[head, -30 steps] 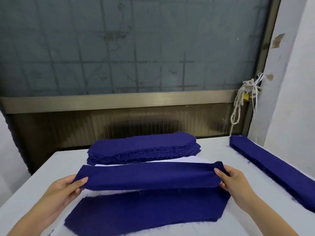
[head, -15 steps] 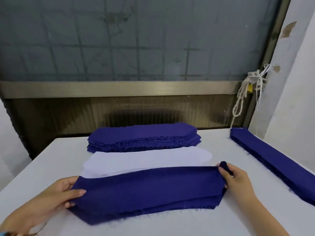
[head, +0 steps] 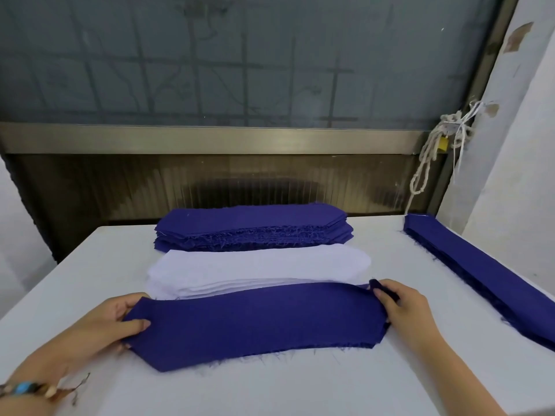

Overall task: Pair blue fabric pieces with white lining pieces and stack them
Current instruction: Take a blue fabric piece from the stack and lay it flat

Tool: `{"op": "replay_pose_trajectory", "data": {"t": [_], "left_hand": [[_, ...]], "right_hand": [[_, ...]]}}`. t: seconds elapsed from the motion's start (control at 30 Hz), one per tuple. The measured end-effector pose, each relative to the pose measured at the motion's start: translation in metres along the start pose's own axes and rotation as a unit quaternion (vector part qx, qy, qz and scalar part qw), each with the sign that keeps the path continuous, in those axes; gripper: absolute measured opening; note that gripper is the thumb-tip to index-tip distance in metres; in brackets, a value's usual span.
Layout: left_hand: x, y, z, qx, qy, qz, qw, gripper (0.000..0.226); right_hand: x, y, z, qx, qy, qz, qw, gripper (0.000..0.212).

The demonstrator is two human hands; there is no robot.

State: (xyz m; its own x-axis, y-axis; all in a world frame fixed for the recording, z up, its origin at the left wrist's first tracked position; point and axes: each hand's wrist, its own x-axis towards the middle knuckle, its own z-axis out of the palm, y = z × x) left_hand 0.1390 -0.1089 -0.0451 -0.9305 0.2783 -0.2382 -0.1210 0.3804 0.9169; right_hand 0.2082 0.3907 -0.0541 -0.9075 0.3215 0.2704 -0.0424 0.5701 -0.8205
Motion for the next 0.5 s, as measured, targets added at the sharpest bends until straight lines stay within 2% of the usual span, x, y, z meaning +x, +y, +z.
{"op": "replay_pose_trajectory", "data": {"t": [0.13, 0.27, 0.5], "left_hand": [[-0.0019, 0.0038, 0.004, 0.007, 0.037, 0.013, 0.999, 0.025], [-0.0028, 0.005, 0.004, 0.052, 0.121, 0.052, 0.99, 0.024], [-0.0035, 0.0069, 0.0085, 0.094, 0.133, 0.074, 0.984, 0.013]], "right_hand": [[-0.0019, 0.0002, -0.0009, -0.042, 0.001, -0.028, 0.999, 0.022], [-0.0016, 0.0013, -0.0008, -0.056, 0.011, -0.033, 0.998, 0.01], [0.0016, 0.0029, -0.0021, -0.08, 0.003, 0.009, 0.997, 0.014]]}}
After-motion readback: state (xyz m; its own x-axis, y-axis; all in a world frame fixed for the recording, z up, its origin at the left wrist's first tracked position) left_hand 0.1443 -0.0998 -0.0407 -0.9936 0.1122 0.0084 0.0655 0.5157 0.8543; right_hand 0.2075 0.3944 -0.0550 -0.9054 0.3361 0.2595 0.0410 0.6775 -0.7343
